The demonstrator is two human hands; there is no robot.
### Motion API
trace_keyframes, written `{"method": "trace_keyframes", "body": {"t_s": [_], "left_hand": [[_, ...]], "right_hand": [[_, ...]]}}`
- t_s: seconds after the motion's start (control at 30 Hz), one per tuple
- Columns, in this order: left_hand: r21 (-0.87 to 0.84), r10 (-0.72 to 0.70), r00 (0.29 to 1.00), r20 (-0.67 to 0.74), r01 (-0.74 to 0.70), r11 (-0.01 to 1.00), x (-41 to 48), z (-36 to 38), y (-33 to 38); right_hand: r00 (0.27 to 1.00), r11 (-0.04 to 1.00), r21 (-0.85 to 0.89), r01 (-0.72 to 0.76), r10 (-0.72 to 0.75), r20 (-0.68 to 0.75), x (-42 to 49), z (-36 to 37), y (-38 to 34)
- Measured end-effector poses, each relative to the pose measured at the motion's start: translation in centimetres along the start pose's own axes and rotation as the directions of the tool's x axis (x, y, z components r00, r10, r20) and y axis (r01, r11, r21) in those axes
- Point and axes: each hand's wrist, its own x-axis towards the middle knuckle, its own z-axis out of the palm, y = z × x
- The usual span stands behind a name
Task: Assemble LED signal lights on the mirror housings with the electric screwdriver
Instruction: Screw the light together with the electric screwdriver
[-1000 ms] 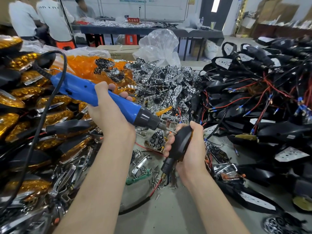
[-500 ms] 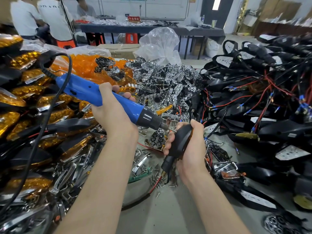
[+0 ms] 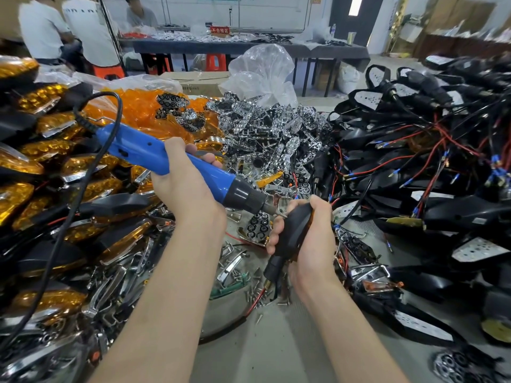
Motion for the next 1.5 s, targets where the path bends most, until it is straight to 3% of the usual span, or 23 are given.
{"method": "trace_keyframes", "body": {"t_s": [0.07,0.37,0.77,1.5], "left_hand": [[-0.149,-0.080,0.995,0.060,0.088,0.985,-0.31,0.24,0.01],[-0.087,-0.065,0.997,0.040,0.068,0.994,-0.62,0.45,0.30],[-0.048,-0.144,0.986,-0.079,0.141,0.989,-0.31,0.23,-0.25],[0.014,-0.129,0.981,-0.142,0.133,0.991,-0.46,0.47,0.19]], "right_hand": [[1.000,1.000,-0.004,0.003,-0.003,0.003,-0.02,-0.01,-0.01],[1.000,1.000,0.023,0.007,-0.007,-0.006,-0.32,0.08,-0.04],[0.988,0.980,-0.137,0.147,-0.139,0.064,-0.66,0.03,-0.49],[0.989,0.971,-0.189,0.149,-0.143,0.047,-0.95,0.34,-0.73]]}}
